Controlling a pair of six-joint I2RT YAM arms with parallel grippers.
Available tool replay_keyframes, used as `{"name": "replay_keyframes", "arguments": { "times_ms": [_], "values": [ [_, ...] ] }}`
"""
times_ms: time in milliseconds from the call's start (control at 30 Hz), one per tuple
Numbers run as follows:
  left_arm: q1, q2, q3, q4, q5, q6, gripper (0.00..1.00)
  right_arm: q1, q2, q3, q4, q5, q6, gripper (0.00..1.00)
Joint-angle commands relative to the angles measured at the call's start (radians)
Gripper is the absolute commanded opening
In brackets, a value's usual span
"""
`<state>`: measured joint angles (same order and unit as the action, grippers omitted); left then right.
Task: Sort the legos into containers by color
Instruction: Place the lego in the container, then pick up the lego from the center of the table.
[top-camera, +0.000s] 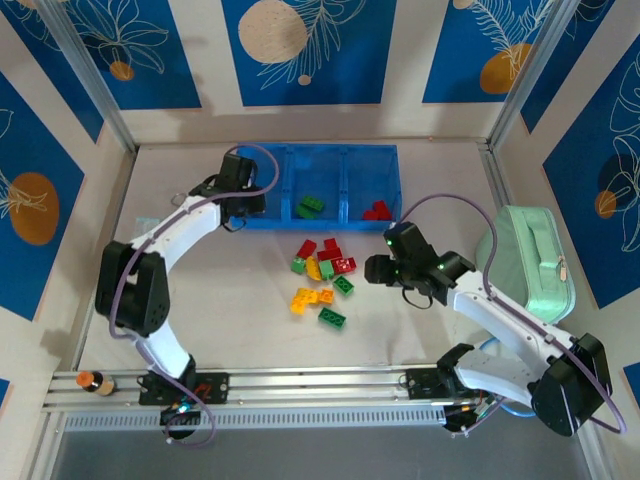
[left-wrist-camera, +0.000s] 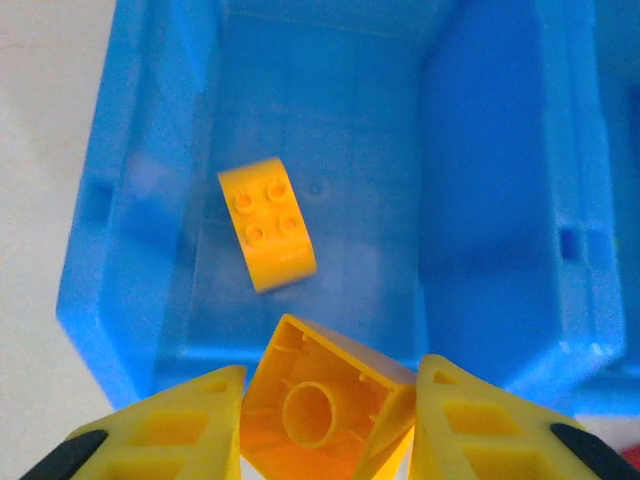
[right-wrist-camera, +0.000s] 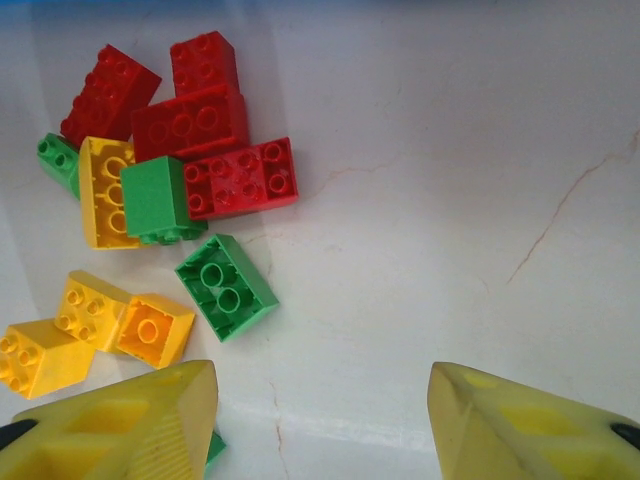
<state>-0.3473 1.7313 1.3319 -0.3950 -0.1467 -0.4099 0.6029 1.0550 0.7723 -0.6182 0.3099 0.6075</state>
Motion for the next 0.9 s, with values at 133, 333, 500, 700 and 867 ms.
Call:
{"name": "replay_keyframes", "arguments": {
  "times_ms": [133, 333, 500, 700, 867],
  "values": [
    [0.029, 0.115, 0.172, -0.087, 0.023, 0.043, 0.45, 0.018, -0.062, -0.029, -0.038, -0.015, 0.032, 0.59],
    [0.027, 0.068, 0.188, -0.084, 0.048, 0.037, 0.59, 0.029, -0.071, -0.032, -0.052, -0.015, 0.031, 0.7],
    [0.027, 0.004, 0.149, -0.065, 0.055, 0.061, 0.67, 0.05, -0.07, -0.036, -0.046, -0.018, 0.031, 0.74],
    [0.02, -0.084, 0.104, -0.073, 0.064, 0.06, 0.67, 0.079, -0.058, -0.021, -0.045, -0.014, 0.022, 0.74],
    [0.006, -0.202, -0.016, -0.044, 0.087, 0.044, 0.67, 0.097, -0.002, -0.003, -0.048, -0.027, 0.007, 0.75]
  ]
}}
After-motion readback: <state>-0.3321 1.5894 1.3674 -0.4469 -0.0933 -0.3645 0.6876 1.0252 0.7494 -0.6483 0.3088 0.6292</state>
